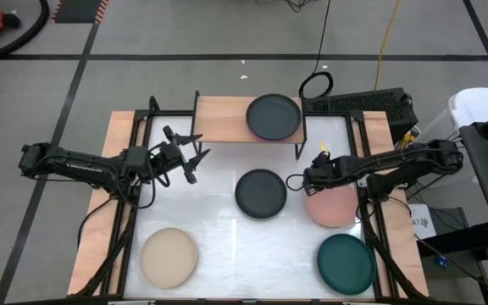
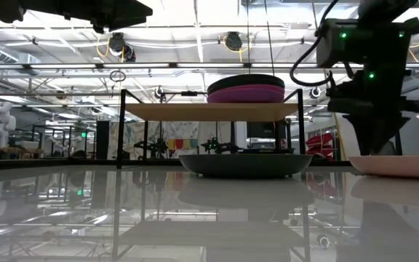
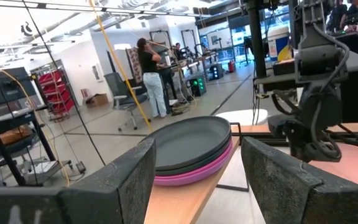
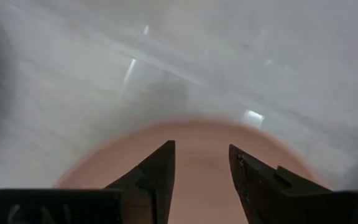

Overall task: Place and stack plates onto a shelf
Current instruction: Put the light pink plate on the shelf

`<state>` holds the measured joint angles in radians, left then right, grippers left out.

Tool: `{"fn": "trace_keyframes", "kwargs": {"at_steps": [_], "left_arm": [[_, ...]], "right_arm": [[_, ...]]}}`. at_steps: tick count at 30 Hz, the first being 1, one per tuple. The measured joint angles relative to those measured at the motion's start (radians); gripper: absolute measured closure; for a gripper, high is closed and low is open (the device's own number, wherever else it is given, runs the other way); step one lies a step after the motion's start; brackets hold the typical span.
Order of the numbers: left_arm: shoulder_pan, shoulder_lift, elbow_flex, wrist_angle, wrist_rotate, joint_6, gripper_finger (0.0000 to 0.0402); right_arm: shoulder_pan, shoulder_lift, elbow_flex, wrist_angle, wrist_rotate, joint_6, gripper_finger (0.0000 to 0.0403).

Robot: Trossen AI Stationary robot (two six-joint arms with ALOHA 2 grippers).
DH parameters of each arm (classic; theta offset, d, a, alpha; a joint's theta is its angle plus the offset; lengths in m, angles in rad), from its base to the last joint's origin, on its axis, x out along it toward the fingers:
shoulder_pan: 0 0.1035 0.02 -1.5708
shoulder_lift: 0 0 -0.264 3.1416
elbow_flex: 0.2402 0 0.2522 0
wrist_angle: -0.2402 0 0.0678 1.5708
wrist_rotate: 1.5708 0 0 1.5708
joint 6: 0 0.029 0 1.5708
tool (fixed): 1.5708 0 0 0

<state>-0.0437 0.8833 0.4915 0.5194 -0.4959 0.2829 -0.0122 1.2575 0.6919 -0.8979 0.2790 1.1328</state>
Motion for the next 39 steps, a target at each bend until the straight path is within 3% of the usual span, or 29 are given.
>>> {"fn": "trace_keyframes", "kwargs": {"at_steps": [14, 19, 23, 39], "left_arm": [[0.000, 0.000, 0.000, 0.000, 0.000, 0.007, 0.0161], [0.000, 0.000, 0.000, 0.001, 0.000, 0.007, 0.0161], [0.012, 0.000, 0.000, 0.001, 0.000, 0.001, 0.0161], [0.017, 0.000, 0.000, 0.001, -0.001, 0.000, 0.0161]], "right_arm": [[-0.065, 0.000, -0.004, 0.116, 0.043, -0.129, 0.0271], [-0.065, 0.000, -0.004, 0.245, -0.123, -0.012, 0.0271], [-0.065, 0.003, -0.004, 0.319, -0.118, 0.003, 0.0271], [-0.007, 0.009, 0.035, 0.232, -0.127, 0.145, 0.0286]]}}
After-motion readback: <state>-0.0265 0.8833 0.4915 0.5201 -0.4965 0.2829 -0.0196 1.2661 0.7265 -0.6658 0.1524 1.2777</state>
